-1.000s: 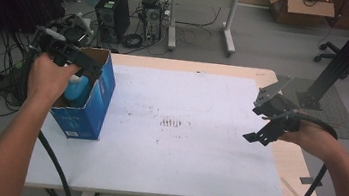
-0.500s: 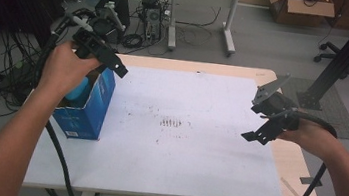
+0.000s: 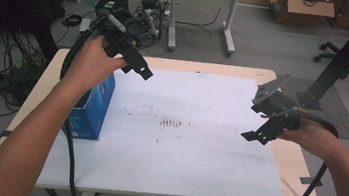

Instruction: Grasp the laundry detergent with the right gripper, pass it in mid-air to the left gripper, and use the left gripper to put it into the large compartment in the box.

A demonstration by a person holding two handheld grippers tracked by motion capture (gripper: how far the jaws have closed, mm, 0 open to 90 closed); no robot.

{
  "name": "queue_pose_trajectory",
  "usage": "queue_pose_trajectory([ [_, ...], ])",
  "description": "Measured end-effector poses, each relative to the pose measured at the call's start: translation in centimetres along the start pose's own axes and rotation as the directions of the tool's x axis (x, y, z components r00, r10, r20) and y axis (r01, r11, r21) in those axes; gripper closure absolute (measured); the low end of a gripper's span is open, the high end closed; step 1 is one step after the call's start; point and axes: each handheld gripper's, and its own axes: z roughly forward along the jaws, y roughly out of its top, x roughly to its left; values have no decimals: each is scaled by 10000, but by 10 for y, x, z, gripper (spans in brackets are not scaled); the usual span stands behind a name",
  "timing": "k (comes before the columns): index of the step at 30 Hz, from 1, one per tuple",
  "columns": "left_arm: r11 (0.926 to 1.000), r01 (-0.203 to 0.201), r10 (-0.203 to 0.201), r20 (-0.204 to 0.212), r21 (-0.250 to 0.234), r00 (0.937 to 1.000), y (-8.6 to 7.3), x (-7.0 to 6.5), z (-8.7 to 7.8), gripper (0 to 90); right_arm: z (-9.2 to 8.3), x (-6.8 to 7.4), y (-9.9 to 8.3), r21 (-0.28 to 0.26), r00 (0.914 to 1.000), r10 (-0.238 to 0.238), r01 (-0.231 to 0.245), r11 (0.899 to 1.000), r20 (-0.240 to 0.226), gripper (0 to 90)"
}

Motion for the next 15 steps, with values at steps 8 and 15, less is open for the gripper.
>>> queue_pose_trajectory([
  [8, 9919, -1269, 1270, 308, -75, 9914, 25, -18, 16, 46, -2, 0, 4, 83, 10000, 51, -51, 10000, 55, 61],
  [15, 9738, -2274, 2271, 618, -17, 9719, 43, -35, 26, 45, -2, -1, 6, 153, 9999, 92, -92, 9998, 41, 61],
])
